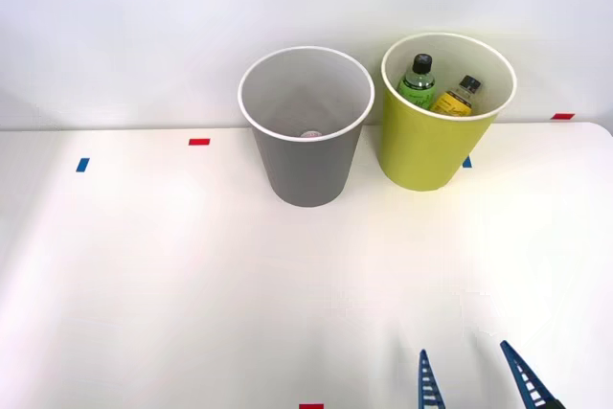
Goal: Put cans in the gray bin, plastic bottles in the light green bin
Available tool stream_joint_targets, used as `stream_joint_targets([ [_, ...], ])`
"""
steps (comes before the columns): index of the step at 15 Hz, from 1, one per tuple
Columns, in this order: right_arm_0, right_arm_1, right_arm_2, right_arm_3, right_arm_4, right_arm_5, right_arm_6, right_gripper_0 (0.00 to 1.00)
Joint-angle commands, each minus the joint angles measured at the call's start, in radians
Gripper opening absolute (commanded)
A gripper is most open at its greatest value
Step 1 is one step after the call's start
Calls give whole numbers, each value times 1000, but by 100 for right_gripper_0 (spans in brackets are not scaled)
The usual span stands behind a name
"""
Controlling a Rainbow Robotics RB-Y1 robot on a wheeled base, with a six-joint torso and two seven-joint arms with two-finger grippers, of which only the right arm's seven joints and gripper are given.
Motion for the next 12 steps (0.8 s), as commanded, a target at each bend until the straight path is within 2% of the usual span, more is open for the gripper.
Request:
stream_joint_targets([
  [1, 3, -2, -4, -1, -1, 0, 4, 100],
  [12, 3, -2, -4, -1, -1, 0, 4, 100],
])
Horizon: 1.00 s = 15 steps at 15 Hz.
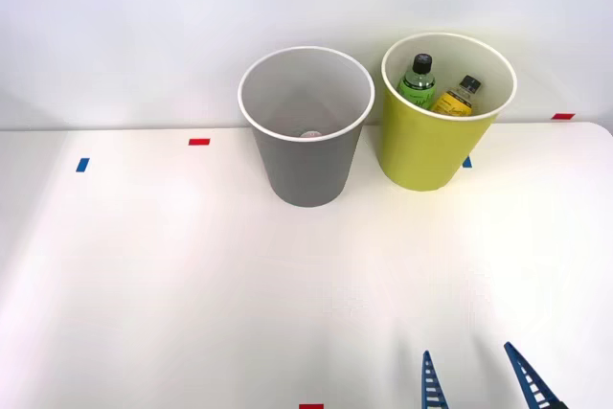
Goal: Put cans in the gray bin, plastic bottles in the light green bin
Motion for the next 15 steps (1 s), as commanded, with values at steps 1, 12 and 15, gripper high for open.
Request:
stream_joint_targets([
  [1, 0, 0, 0, 0, 0, 0, 0, 100],
  [12, 0, 0, 0, 0, 0, 0, 0, 100],
  [15, 0, 0, 0, 0, 0, 0, 0, 100],
])
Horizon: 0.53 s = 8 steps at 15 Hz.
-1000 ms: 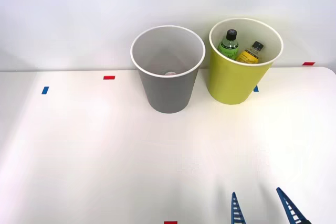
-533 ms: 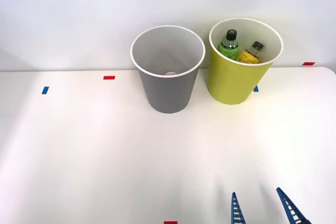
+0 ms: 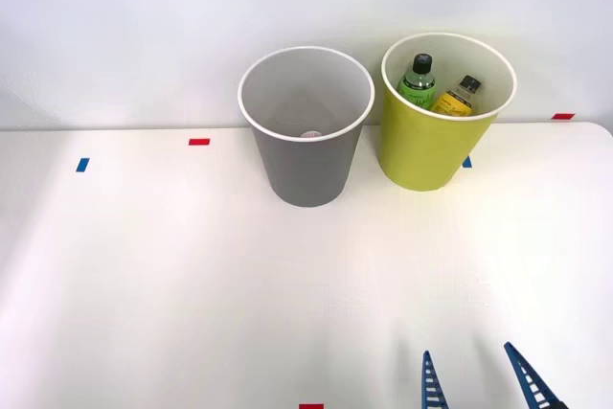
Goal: Put cans in the gray bin, plastic bottles in the light green bin
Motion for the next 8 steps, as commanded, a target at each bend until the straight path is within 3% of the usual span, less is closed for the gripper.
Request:
stream_joint_targets([
  [1, 0, 0, 0, 0, 0, 0, 0, 100],
  [8, 0, 0, 0, 0, 0, 0, 0, 100],
])
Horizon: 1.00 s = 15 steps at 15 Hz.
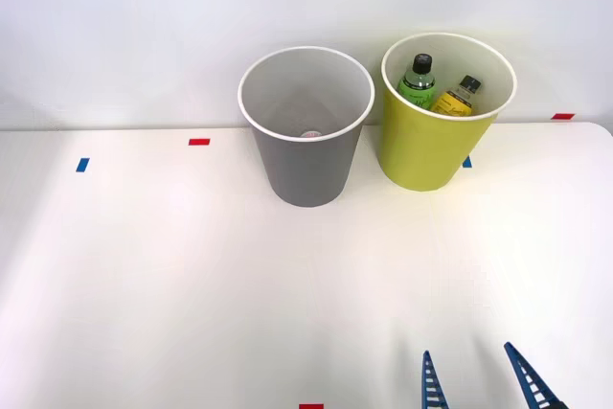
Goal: Put cans in the gray bin, plastic bottles in the light green bin
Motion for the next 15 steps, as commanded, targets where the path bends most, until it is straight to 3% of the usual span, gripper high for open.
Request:
stream_joint_targets([
  [1, 0, 0, 0, 0, 0, 0, 0, 100],
  [15, 0, 0, 0, 0, 0, 0, 0, 100],
])
